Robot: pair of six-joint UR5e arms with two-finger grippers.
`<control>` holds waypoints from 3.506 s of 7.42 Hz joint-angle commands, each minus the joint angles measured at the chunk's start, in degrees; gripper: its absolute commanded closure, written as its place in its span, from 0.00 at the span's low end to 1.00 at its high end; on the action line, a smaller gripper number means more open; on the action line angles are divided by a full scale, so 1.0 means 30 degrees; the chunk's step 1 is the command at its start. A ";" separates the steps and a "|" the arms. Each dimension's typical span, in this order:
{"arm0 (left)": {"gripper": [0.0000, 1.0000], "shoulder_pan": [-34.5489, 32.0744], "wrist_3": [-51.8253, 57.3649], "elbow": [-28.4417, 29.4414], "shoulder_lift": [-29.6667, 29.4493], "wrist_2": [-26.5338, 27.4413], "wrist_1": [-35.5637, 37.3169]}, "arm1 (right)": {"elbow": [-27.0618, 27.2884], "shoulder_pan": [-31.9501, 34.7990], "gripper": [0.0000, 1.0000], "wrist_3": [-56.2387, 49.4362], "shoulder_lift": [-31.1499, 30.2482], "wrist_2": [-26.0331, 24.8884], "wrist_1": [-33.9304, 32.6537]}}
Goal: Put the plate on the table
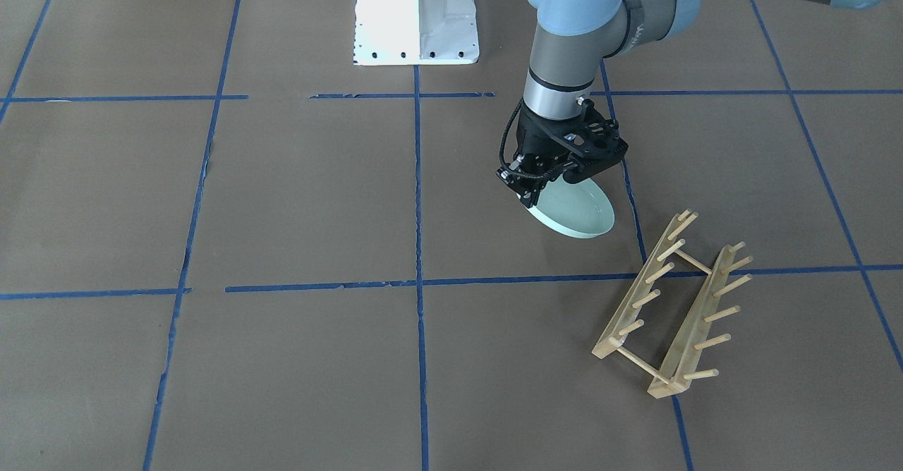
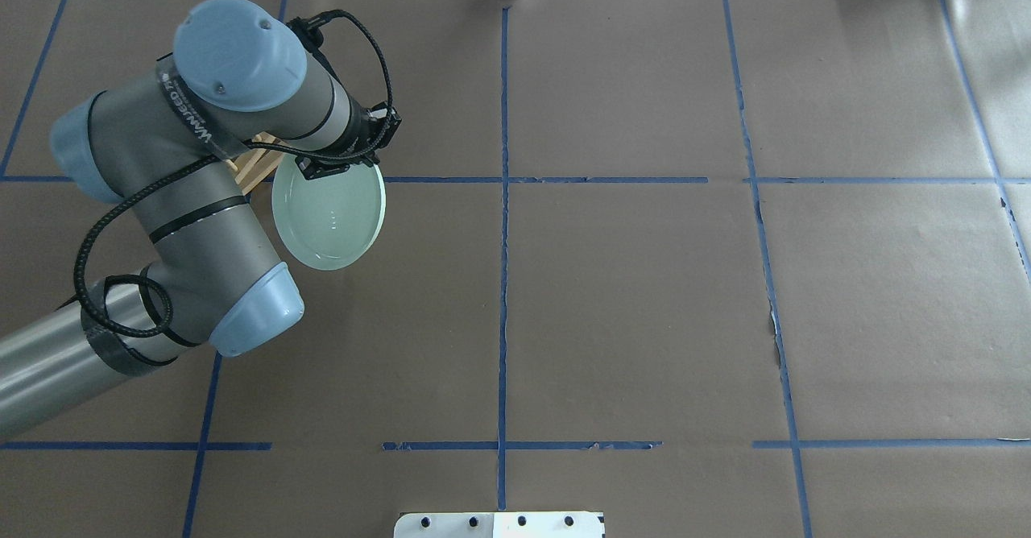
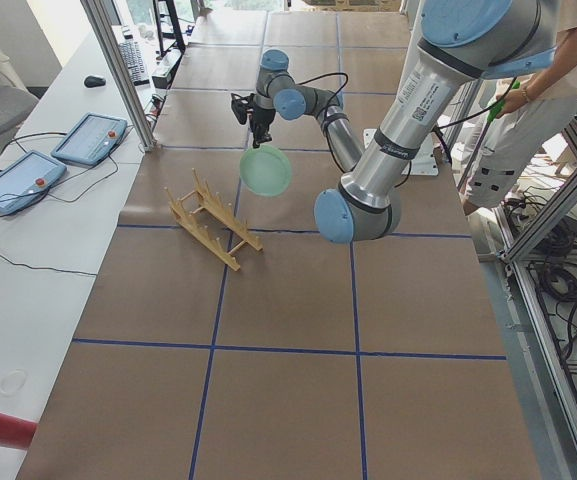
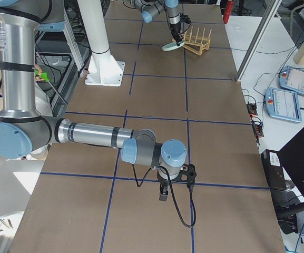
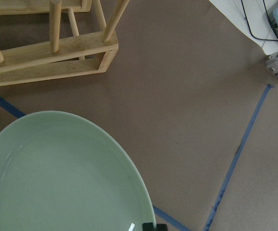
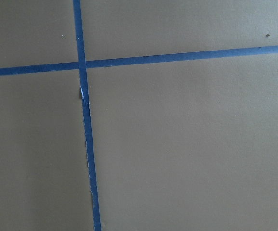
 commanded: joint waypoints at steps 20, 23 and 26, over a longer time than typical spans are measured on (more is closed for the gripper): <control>0.00 -1.8534 3.3128 0.2081 1.1889 -0.8916 0.1713 | 0.0000 0.0000 0.00 0.0000 0.0000 0.0000 0.0000; 0.00 -1.8480 3.3133 0.2138 1.2656 -0.8915 0.1747 | -0.0029 0.0000 0.00 0.0000 0.0000 0.0000 0.0000; 0.00 -1.8451 3.3221 0.1790 1.2656 -0.8974 0.1657 | -0.0029 0.0000 0.00 0.0000 0.0000 0.0000 0.0000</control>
